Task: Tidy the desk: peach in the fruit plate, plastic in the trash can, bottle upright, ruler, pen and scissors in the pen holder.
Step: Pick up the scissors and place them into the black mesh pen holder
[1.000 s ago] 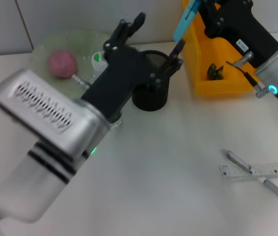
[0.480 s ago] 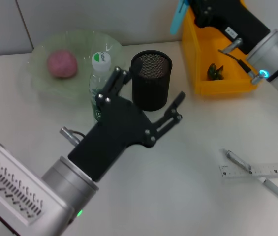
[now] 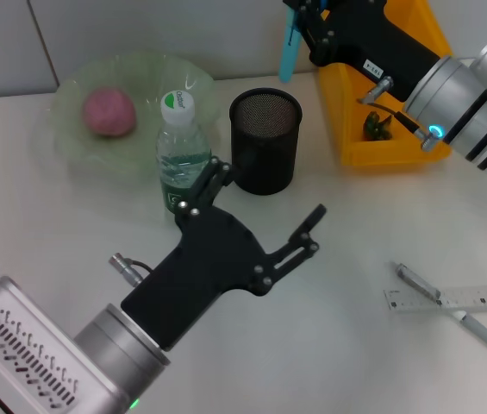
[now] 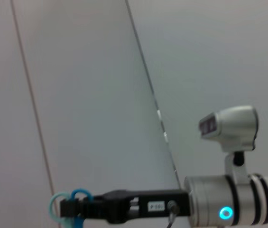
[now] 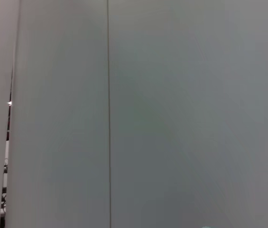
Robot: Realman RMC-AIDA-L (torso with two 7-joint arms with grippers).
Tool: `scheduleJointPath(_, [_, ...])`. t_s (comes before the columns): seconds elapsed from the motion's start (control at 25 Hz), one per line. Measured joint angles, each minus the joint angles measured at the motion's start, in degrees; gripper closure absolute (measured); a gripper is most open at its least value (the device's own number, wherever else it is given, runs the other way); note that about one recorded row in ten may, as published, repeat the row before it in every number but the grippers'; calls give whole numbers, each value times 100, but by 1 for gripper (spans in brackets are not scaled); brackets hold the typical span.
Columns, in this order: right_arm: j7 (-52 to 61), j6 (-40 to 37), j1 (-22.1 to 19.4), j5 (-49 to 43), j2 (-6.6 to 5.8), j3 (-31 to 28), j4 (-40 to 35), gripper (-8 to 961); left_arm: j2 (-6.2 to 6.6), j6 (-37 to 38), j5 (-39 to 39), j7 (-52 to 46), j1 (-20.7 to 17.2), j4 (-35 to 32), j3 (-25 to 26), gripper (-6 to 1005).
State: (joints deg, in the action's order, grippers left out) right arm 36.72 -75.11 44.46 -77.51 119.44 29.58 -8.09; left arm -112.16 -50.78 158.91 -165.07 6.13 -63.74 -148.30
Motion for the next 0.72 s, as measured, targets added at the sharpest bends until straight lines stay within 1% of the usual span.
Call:
scheduleJointPath(0.04, [0,18,0,-1,2,9,0,862,0,0,0,0,0,0,0,140])
scheduleJointPath(0.08, [0,34,1,-2,5,17,0,862,1,1,-164,-5,1,118,10,141])
scheduleJointPath(0.12, [-1,49,1,-3,6,21,0,861,32,9,-287,-6,11,154,9,141])
scheduleJointPath(0.2, [0,57,3,-4,7,21,0,861,32,9,-287,-6,11,154,9,141])
scheduleJointPath(0.24, [0,64,6,-4,8,22,0,860,89,19,-365,-7,21,154,5,141])
scheduleJointPath(0.28, [1,70,8,-4,7,22,0,860,192,54,-390,-7,25,113,-3,141])
scheduleJointPath(0.36, [2,97,20,-3,5,22,0,859,261,95,-391,-7,28,107,-4,141])
scheduleJointPath(0.4, [2,109,30,-3,2,22,0,859,261,95,-391,-7,28,107,-4,141])
scheduleJointPath(0.48, [3,118,51,-8,1,22,0,858,336,278,-392,-7,50,100,-20,141])
scheduleJointPath(0.64, [4,148,82,-11,0,86,0,857,390,598,-356,-7,110,99,-115,141])
scheduleJointPath(0.72, [6,217,94,-11,0,115,1,856,399,642,-356,-7,120,98,-131,141])
